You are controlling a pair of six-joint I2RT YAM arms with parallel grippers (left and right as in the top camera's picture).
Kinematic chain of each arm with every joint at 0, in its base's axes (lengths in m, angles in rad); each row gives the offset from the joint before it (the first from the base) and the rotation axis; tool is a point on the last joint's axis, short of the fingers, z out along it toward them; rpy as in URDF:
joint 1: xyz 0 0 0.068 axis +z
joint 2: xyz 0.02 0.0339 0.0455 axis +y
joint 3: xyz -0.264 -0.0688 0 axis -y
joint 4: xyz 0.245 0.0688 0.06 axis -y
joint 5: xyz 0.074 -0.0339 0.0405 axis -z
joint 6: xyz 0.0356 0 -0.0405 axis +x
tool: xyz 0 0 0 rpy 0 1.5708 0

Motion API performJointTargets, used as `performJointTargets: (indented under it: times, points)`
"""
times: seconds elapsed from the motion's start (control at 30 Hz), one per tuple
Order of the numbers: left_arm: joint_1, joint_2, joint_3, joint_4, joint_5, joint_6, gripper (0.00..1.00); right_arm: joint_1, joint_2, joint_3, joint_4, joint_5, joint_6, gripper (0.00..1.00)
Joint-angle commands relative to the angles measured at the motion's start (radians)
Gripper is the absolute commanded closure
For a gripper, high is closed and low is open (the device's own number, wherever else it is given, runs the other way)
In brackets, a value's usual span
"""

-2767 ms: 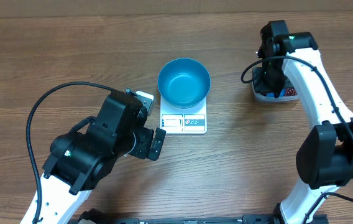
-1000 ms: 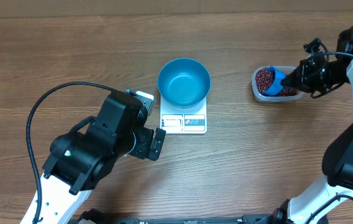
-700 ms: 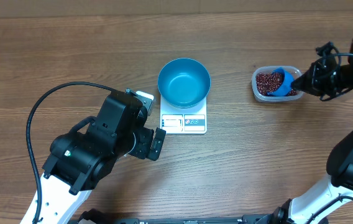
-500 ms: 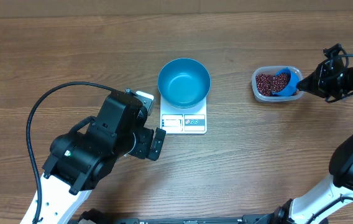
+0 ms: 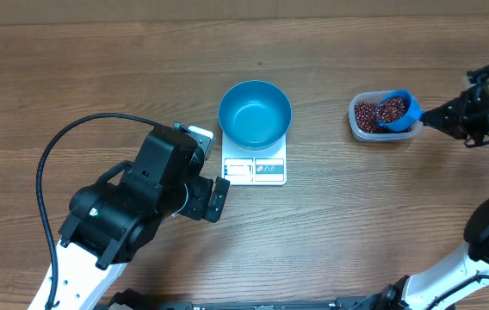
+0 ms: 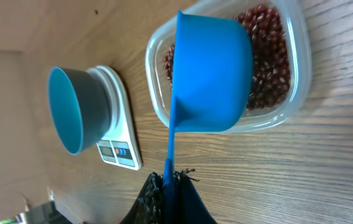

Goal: Scoop item into bowl and weigh 150g on scale
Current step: 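Lift the filled scoop and carry it left over the teal bowl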

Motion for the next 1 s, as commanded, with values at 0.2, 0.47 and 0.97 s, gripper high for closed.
performJointTargets:
  times: [0.2, 0.47, 0.97]
  points:
    - [0.005, -0.013, 0.023, 0.002, 0.000, -0.014, 0.01, -0.075, -0.022, 0.004, -0.061, -0.265, -0.167, 0.96]
    - [0.005, -0.013, 0.023, 0.002, 0.000, -0.014, 0.01, -0.035, -0.024, 0.004, -0.115, -0.389, -0.234, 0.96]
    - [0.005, -0.013, 0.023, 0.002, 0.000, -0.014, 0.01, 0.311, -0.075, 0.120, -0.120, -0.388, -0.223, 0.96]
